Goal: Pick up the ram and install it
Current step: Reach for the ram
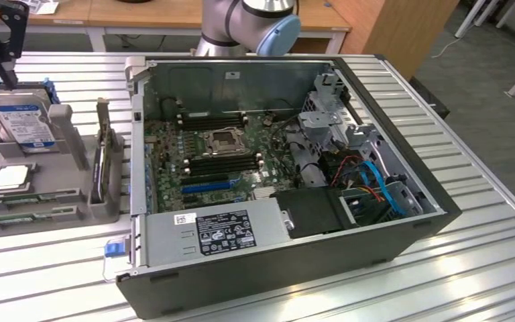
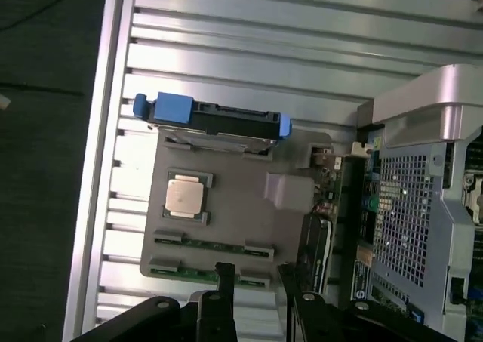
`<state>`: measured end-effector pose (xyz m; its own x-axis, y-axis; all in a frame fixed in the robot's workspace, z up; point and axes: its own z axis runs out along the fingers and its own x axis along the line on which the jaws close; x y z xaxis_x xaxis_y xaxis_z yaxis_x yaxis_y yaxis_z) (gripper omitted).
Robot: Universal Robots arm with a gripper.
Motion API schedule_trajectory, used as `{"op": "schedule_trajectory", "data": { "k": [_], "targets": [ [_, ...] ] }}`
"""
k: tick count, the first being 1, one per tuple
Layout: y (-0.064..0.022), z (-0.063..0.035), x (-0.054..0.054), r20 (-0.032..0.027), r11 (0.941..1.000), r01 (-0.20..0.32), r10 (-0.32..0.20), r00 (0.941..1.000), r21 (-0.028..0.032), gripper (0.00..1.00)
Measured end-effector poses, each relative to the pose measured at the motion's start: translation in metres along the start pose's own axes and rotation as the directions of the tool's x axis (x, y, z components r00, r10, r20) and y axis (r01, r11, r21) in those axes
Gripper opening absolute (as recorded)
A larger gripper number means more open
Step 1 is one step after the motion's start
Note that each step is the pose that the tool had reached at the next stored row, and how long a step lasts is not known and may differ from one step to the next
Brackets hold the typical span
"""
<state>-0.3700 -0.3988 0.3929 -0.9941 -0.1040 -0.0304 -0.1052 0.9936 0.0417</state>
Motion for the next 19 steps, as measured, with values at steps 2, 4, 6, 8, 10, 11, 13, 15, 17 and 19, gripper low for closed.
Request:
{"op": "schedule_trajectory", "data": {
  "k": [2,4,6,8,10,11,13,15,17,19],
  "targets": [
    [0.0,0.0001,0.0,-0.0014,0.9994,0.036,-0.036,0.9994,-0.0011,0.35],
    [0.0,0.0001,0.0,-0.0029,0.9973,0.073,-0.073,0.9973,-0.0024,0.35],
    [0.0,0.0001,0.0001,-0.0043,0.9941,0.109,-0.109,0.9941,-0.0029,0.35],
    [0.0,0.0001,0.0002,-0.0059,0.9895,0.144,-0.144,0.9895,-0.004,0.35],
    [0.0,0.0001,0.0002,-0.0072,0.9835,0.181,-0.181,0.9835,-0.0053,0.35],
    [0.0,0.0001,0.0003,-0.0078,0.9801,0.199,-0.199,0.98,-0.006,0.35],
    [0.0,0.0004,0.0003,-0.0093,0.9723,0.234,-0.234,0.9723,-0.0073,0.35],
    [0.0,0.0003,0.0002,-0.0146,0.9638,0.266,-0.267,0.9637,-0.0093,0.35],
    [0.0,0.0006,0.0003,-0.0233,0.9553,0.295,-0.295,0.9551,-0.013,0.35],
    [0.0,0.001,0.0004,-0.0263,0.945,0.327,-0.327,0.9447,-0.0151,0.35]
  ]
}}
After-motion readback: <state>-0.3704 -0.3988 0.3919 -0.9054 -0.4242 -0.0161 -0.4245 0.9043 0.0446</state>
